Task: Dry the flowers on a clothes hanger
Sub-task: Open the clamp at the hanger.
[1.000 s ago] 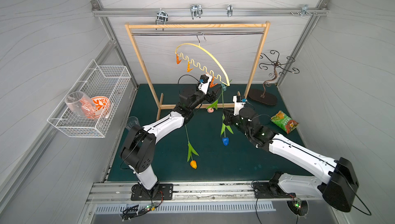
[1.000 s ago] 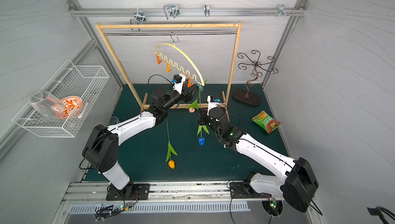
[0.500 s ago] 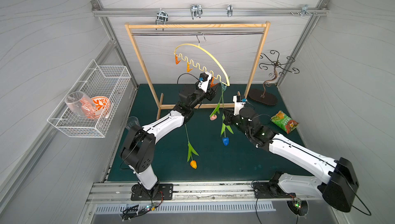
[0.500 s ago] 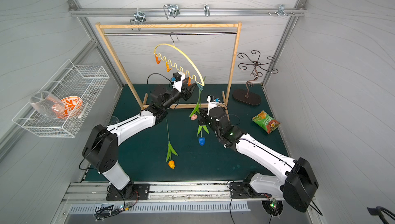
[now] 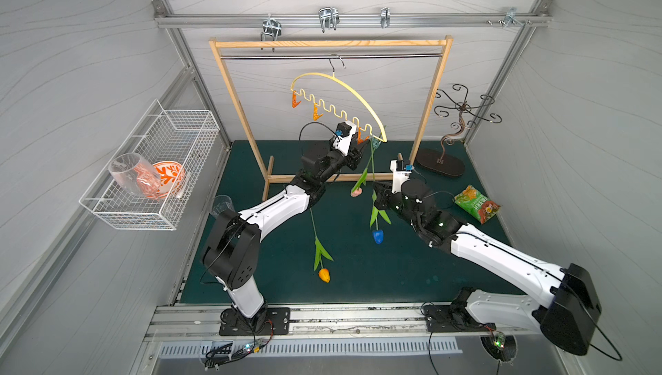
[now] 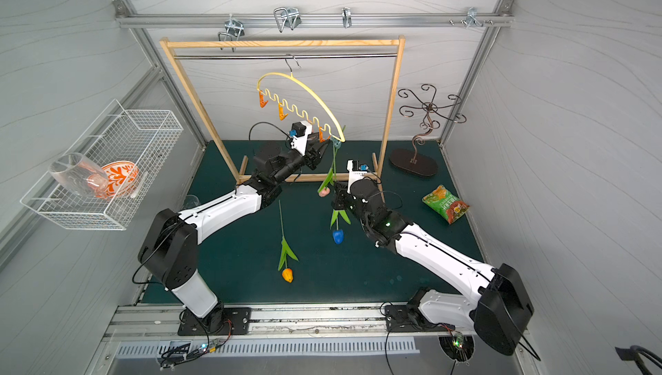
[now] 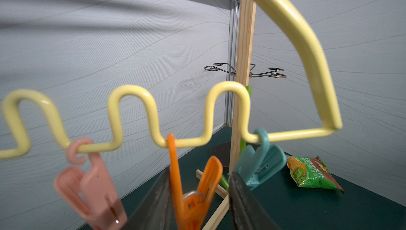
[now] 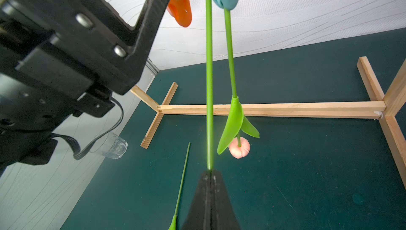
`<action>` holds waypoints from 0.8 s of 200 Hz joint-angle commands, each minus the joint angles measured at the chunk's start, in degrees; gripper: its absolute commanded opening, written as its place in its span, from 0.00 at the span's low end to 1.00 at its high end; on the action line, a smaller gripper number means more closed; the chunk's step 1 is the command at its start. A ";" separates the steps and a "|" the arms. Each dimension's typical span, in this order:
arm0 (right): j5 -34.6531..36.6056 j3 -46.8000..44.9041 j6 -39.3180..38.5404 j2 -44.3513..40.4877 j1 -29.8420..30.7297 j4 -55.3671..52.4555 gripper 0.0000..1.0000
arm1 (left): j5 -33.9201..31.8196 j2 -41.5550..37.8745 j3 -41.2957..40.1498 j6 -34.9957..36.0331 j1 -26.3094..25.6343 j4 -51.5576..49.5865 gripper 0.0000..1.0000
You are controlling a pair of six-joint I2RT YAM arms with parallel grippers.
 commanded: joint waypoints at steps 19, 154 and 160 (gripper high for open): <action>-0.55 0.34 0.19 0.39 -0.30 1.77 0.00 | -0.78 -0.26 3.11 -0.52 -0.42 1.42 0.44; -0.91 0.60 0.38 -0.10 -0.27 1.34 0.00 | -1.67 0.31 5.45 -0.49 -0.79 0.02 0.51; -0.91 0.69 0.45 -0.25 -0.31 1.33 0.00 | -1.68 0.32 5.45 -0.41 -0.77 0.03 0.51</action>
